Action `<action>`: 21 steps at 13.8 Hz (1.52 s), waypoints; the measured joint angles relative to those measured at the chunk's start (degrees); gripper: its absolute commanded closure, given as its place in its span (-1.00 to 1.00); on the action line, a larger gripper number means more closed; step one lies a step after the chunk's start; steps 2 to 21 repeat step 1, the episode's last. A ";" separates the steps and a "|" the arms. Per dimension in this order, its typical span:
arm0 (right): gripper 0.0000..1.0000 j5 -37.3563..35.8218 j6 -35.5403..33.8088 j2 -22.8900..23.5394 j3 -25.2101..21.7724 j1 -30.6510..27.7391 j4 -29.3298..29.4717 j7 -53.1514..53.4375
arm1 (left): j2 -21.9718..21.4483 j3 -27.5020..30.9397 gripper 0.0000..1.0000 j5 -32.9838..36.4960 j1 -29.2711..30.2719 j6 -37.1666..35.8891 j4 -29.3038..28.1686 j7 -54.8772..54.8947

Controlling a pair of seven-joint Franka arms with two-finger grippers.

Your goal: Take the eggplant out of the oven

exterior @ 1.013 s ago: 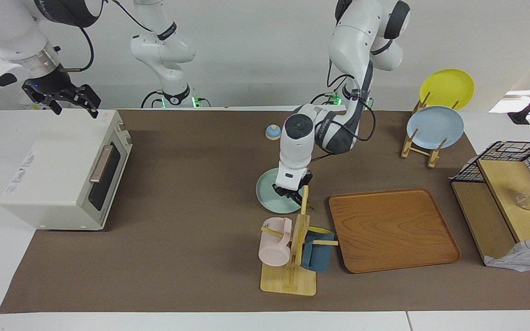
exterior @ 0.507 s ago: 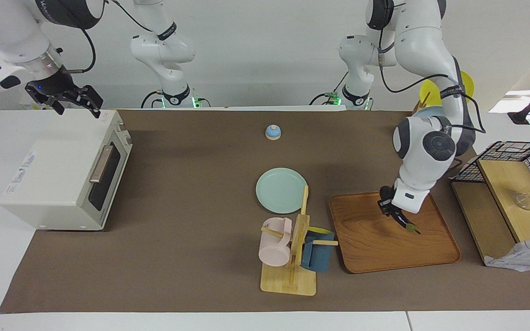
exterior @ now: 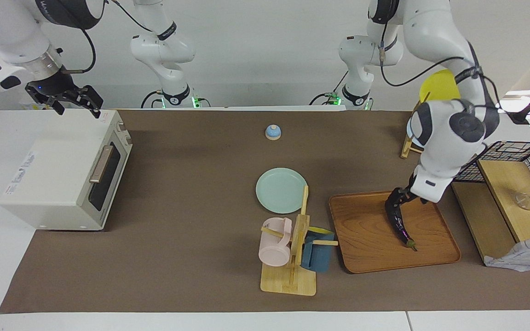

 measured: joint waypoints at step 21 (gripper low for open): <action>-1.00 0.00 0.00 0.00 0.00 0.00 0.00 0.00 | -4.85 0.06 -1.00 0.00 0.27 -5.49 0.01 1.82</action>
